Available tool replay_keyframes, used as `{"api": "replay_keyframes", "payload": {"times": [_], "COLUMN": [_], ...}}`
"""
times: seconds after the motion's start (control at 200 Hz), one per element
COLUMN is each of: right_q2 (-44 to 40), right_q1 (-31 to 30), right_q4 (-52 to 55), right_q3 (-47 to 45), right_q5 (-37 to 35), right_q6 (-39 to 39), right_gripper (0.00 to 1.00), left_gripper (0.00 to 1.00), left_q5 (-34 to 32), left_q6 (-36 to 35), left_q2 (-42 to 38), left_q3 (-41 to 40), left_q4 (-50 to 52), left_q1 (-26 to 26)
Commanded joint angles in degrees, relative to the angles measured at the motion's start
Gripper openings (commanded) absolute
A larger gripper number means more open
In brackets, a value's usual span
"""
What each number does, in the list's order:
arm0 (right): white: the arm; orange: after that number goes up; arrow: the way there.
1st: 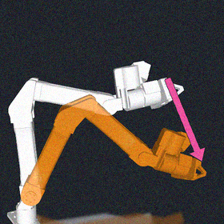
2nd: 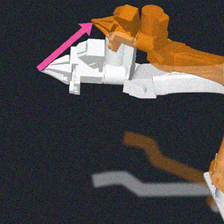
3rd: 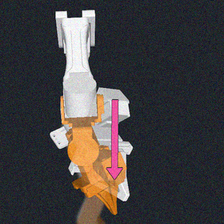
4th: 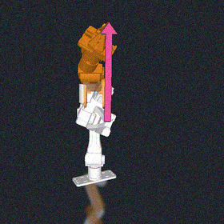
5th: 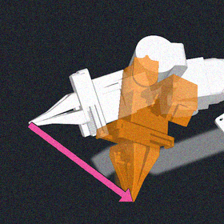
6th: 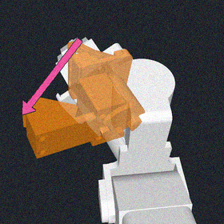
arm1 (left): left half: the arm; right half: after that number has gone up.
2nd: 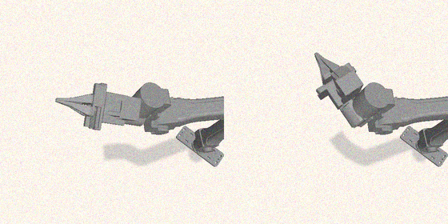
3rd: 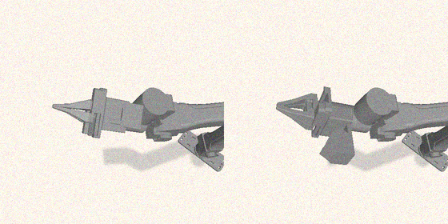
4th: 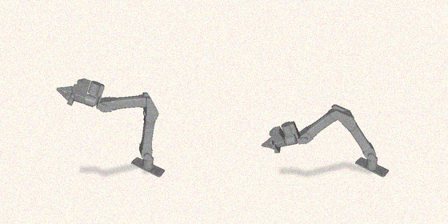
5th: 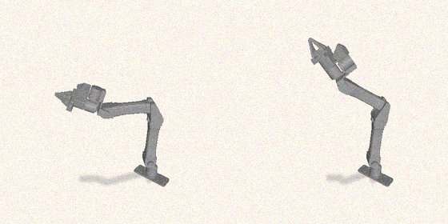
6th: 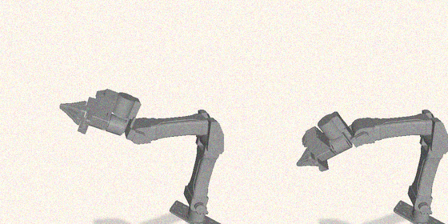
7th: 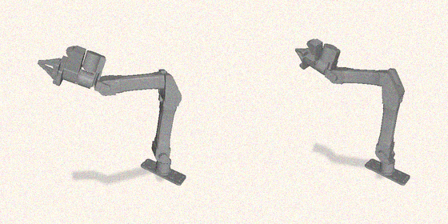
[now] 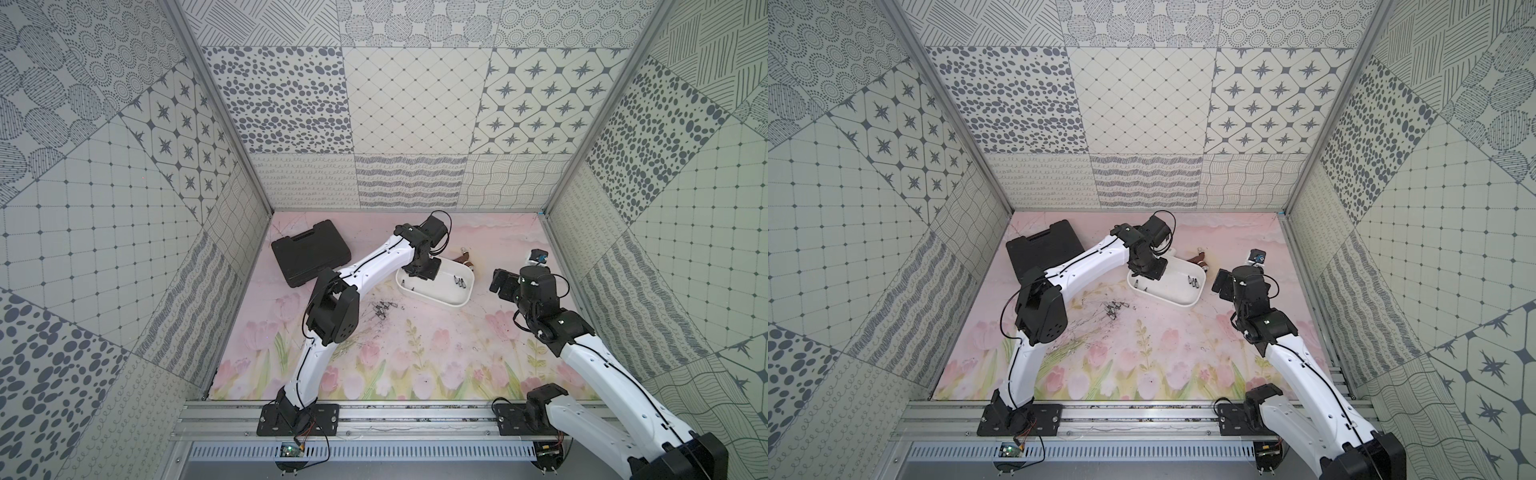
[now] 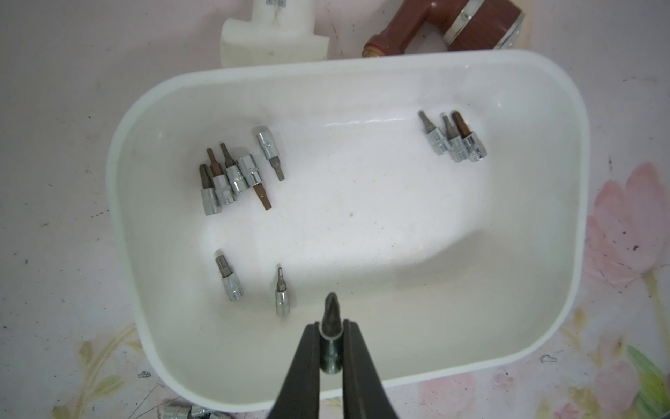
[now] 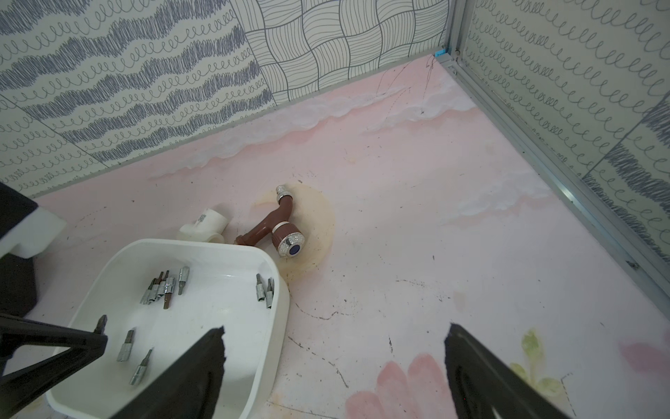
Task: Put the bit on the desktop into the storage box
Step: Place the screwdriver bit in the storage box.
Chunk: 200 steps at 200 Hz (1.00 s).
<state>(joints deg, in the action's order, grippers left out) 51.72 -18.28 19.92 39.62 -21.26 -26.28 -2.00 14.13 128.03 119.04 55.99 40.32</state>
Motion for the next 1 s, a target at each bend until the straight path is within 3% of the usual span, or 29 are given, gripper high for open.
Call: {"api": "replay_keyframes", "payload": {"times": [0.0, 0.996], "right_q2": [0.0, -0.3], "right_q1": [0.2, 0.3], "right_q4": [-1.3, -1.3], "right_q3": [-0.2, -1.1], "right_q5": [-0.6, -0.4], "right_q6": [0.2, -0.4], "right_gripper": [0.96, 0.97], "left_gripper": [0.08, 0.10], "left_q5": [-1.3, -6.4], "left_q6": [-0.6, -0.6], "left_q2": [1.7, 7.5], "left_q3": [-0.1, -1.9], "left_q4": [1.5, -0.1], "left_q1": [0.1, 0.0]}}
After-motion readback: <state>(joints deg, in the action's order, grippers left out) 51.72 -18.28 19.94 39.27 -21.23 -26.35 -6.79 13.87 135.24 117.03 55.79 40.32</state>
